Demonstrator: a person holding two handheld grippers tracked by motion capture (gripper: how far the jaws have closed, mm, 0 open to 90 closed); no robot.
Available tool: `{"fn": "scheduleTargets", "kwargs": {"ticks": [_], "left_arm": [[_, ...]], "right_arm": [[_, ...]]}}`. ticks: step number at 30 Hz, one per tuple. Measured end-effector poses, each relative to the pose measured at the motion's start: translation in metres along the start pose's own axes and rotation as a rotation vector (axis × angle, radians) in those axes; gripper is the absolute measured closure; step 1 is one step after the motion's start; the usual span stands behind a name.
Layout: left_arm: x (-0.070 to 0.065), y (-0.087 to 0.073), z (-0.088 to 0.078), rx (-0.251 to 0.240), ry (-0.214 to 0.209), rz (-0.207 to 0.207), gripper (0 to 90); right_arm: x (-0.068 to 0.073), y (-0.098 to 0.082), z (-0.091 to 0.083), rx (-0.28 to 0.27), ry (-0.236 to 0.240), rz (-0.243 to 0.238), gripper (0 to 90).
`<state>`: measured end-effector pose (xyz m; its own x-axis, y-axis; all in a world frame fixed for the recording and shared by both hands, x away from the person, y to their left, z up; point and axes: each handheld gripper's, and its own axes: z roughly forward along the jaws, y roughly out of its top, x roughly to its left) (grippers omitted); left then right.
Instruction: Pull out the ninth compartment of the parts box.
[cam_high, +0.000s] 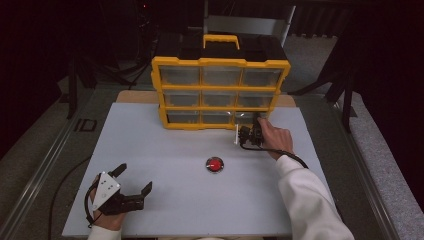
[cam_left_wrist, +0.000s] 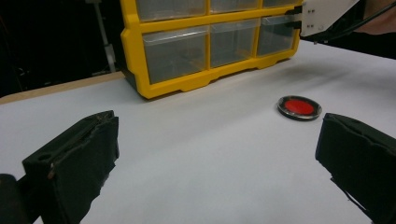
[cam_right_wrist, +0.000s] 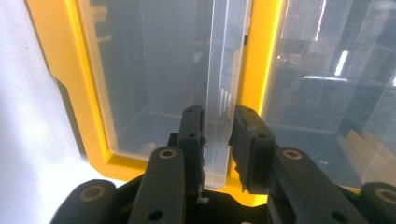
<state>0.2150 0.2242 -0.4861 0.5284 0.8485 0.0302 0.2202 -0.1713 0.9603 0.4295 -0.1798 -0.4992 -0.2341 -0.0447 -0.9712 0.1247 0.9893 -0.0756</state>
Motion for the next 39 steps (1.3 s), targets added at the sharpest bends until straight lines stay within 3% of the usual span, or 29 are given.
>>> {"fn": "scheduleTargets", "kwargs": {"ticks": [12, 31, 39], "left_arm": [[0.0, 0.0, 0.0, -0.001, 0.001, -0.002, 0.0], [0.0, 0.0, -0.001, -0.004, 0.004, -0.003, 0.0], [0.0, 0.0, 0.0, -0.004, 0.003, -0.003, 0.0]], "right_arm": [[-0.002, -0.001, -0.004, -0.006, 0.014, -0.009, 76.3], [-0.001, -0.004, -0.016, -0.017, 0.024, 0.025, 76.4], [-0.002, -0.005, -0.021, -0.022, 0.031, 0.01, 76.3]]}}
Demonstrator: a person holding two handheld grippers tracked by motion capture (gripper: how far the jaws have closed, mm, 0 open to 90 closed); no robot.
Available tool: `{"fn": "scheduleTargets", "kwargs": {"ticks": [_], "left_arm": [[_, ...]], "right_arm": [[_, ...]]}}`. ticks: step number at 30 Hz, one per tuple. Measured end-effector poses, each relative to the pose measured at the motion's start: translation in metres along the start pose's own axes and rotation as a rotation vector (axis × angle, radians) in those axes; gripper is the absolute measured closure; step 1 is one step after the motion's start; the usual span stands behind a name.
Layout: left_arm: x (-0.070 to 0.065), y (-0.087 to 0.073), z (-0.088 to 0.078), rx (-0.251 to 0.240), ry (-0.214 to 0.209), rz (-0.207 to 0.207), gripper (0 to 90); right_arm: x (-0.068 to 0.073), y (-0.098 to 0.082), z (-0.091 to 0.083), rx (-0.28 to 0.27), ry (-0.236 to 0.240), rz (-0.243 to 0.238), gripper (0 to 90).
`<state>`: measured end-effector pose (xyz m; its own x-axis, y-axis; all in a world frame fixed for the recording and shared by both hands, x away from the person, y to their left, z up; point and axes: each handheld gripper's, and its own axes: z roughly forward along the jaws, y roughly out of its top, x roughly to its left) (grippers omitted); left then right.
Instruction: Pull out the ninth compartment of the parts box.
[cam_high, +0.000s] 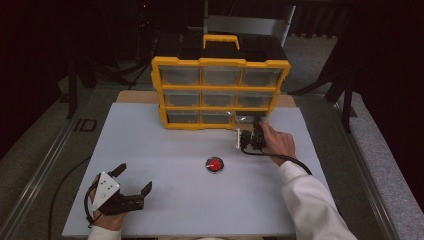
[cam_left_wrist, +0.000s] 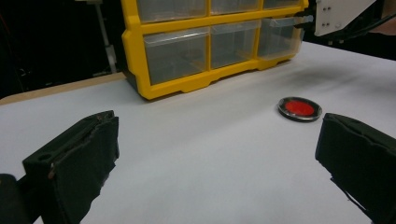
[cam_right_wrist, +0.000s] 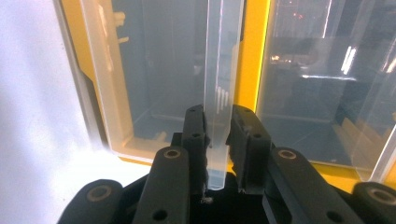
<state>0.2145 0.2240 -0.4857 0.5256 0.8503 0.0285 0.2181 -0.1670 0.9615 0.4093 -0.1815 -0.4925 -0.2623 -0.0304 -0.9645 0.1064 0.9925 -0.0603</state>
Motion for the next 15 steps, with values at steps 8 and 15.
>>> {"fn": "scheduleTargets", "kwargs": {"ticks": [8, 15], "left_arm": [[0.0, 0.0, -0.0001, 0.0, 0.001, 0.0, 0.0], [-0.0002, 0.0, 0.0004, 0.003, 0.001, -0.002, 0.0]], "right_arm": [[0.0007, -0.0004, -0.0051, 0.001, 0.006, 0.005, 76.3], [0.0013, -0.0015, -0.0099, -0.001, 0.014, 0.003, 76.3]]}}
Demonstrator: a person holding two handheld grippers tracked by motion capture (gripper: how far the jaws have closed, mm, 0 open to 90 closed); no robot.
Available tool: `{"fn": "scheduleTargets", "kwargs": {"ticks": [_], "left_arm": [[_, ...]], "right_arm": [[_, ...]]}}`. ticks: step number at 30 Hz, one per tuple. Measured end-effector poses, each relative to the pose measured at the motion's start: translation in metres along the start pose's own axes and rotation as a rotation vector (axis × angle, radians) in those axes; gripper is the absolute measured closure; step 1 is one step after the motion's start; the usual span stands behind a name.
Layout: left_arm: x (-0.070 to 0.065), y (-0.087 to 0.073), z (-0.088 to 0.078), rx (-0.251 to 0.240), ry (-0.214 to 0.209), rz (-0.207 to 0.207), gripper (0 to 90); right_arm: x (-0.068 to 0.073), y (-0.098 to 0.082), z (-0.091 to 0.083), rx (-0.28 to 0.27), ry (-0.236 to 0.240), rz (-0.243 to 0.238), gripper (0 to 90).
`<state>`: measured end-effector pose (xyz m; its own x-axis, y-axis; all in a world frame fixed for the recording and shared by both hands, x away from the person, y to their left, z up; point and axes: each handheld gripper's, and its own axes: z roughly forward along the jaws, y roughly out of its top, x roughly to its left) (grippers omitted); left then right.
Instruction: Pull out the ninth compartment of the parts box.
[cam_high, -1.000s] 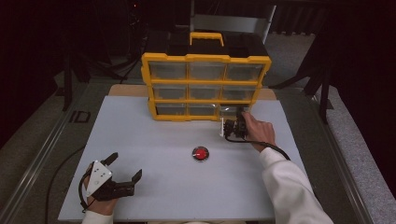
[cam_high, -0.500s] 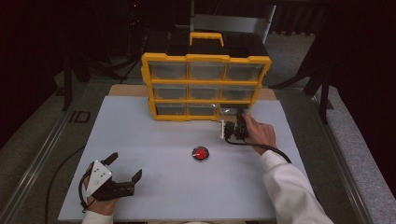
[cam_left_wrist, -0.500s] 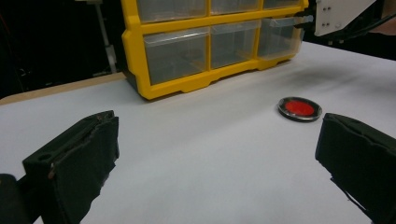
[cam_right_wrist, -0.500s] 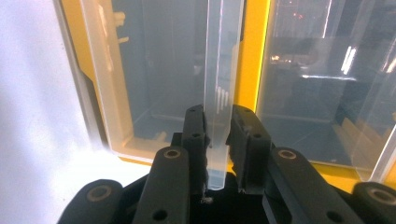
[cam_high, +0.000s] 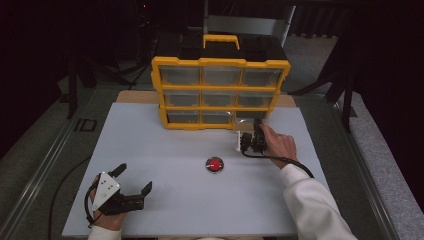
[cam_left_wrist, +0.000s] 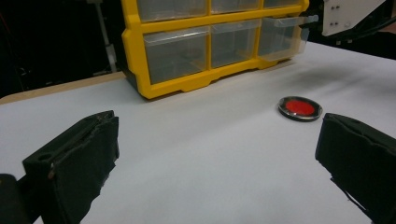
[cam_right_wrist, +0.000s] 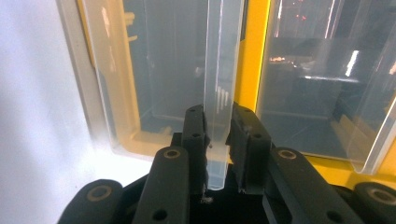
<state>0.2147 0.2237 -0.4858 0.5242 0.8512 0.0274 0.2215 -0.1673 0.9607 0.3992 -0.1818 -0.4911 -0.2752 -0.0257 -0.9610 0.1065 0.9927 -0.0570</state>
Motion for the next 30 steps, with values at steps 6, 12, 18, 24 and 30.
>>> {"fn": "scheduleTargets", "kwargs": {"ticks": [6, 12, 18, 24, 30], "left_arm": [[0.0, 0.0, 0.0, 0.0, 0.0, -0.001, 0.0], [0.0, 0.0, 0.0, 0.002, 0.0, 0.0, 0.0], [0.0, 0.0, 0.0, 0.004, 0.001, 0.0, 0.0], [0.0, 0.0, 0.0, 0.005, 0.002, 0.001, 0.0], [0.0, 0.0, 0.0, 0.005, 0.002, 0.001, 0.0]], "right_arm": [[0.001, -0.001, -0.004, -0.003, 0.001, 0.0, 76.3], [0.002, -0.002, -0.008, -0.007, 0.006, -0.003, 76.2], [0.002, -0.003, -0.011, -0.011, 0.006, -0.009, 76.3], [0.003, -0.003, -0.015, -0.013, 0.007, -0.012, 76.3], [0.005, -0.004, -0.019, -0.015, 0.009, -0.013, 76.3]]}}
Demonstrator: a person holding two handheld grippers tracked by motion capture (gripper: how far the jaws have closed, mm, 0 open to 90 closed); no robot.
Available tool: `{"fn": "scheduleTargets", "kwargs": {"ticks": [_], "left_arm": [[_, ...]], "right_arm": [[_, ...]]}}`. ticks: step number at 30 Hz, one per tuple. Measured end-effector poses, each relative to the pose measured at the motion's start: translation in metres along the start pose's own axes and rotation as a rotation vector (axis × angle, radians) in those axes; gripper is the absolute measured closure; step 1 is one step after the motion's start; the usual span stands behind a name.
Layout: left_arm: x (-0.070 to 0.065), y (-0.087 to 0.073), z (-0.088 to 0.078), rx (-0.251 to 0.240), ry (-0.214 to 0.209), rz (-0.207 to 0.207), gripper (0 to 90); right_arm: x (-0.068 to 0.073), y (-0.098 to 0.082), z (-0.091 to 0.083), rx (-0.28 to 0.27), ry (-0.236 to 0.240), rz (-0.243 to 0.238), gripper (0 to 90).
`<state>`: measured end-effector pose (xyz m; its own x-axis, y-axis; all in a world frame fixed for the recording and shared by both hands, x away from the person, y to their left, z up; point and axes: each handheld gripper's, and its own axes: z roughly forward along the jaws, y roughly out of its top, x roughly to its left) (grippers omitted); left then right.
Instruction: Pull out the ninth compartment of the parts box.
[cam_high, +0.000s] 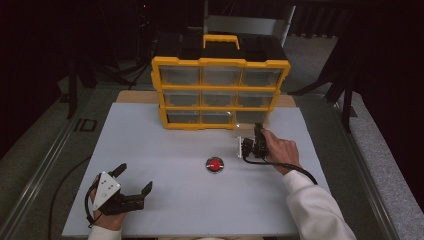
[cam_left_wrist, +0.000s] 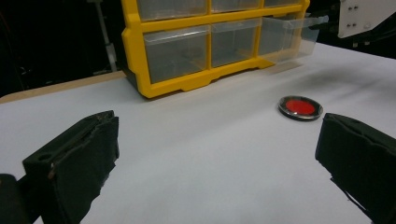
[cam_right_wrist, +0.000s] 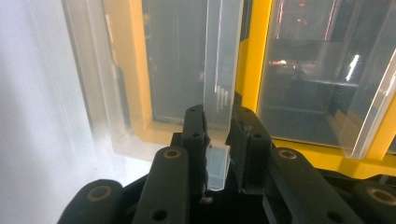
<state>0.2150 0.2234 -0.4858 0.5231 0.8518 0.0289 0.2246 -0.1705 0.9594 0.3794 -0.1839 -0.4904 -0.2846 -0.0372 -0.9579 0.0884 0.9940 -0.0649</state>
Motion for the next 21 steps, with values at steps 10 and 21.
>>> {"fn": "scheduleTargets", "kwargs": {"ticks": [10, 21], "left_arm": [[0.0, 0.0, 0.0, 0.001, 0.0, 0.002, 0.0], [0.0, 0.0, 0.0, 0.002, 0.003, 0.001, 0.0]], "right_arm": [[0.002, -0.002, -0.007, -0.007, 0.0, -0.002, 76.2], [0.004, -0.003, -0.015, -0.014, 0.002, -0.006, 76.2]]}}
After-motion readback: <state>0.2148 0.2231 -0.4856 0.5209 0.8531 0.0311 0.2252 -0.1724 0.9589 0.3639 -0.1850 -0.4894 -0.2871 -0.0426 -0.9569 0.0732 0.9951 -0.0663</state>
